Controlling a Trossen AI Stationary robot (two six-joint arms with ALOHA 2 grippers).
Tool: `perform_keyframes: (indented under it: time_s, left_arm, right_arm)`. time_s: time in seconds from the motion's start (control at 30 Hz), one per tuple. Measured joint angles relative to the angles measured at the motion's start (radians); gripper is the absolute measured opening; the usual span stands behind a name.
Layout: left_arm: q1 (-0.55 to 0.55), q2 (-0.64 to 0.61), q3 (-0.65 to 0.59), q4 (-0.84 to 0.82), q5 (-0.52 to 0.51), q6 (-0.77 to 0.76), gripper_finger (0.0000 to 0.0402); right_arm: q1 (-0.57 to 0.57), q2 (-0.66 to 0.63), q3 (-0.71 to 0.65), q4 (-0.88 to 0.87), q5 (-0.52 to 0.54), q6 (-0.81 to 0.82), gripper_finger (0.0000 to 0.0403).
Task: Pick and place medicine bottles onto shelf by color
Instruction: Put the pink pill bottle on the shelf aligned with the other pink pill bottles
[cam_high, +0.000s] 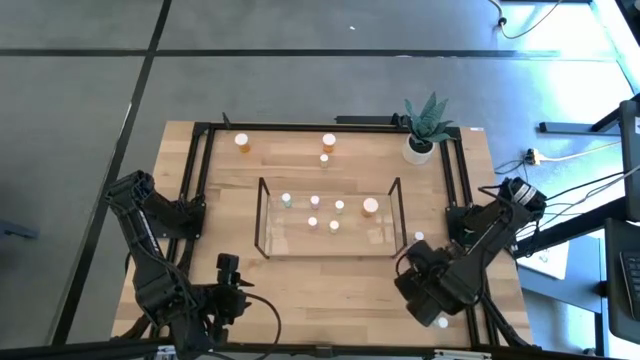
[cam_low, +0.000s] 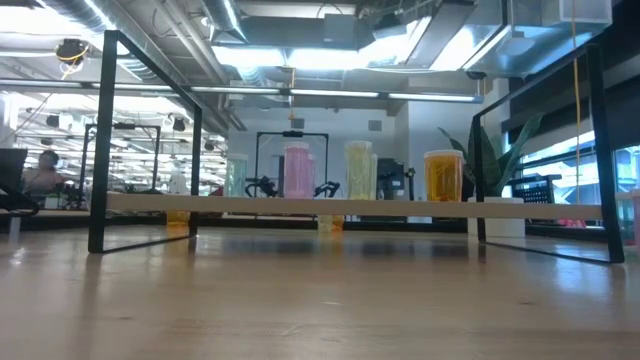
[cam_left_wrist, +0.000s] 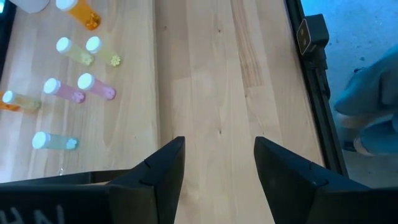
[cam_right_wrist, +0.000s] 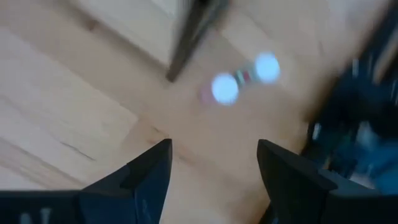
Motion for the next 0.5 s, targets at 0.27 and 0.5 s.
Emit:
perform_keyframes:
  time_s: [0.27,0.5]
  left_arm:
    - [0.0,0.0,0.0,0.0,-0.001,0.0,0.0185]
    - [0.0,0.0,0.0,0.0,-0.001,0.0,0.0186]
  right_arm:
    - [0.038,0.0,0.0,0.054,0.078,-0.727,0.0237]
    - [0.04,0.0,-0.037,0.065,0.085,-0.833,0.0237]
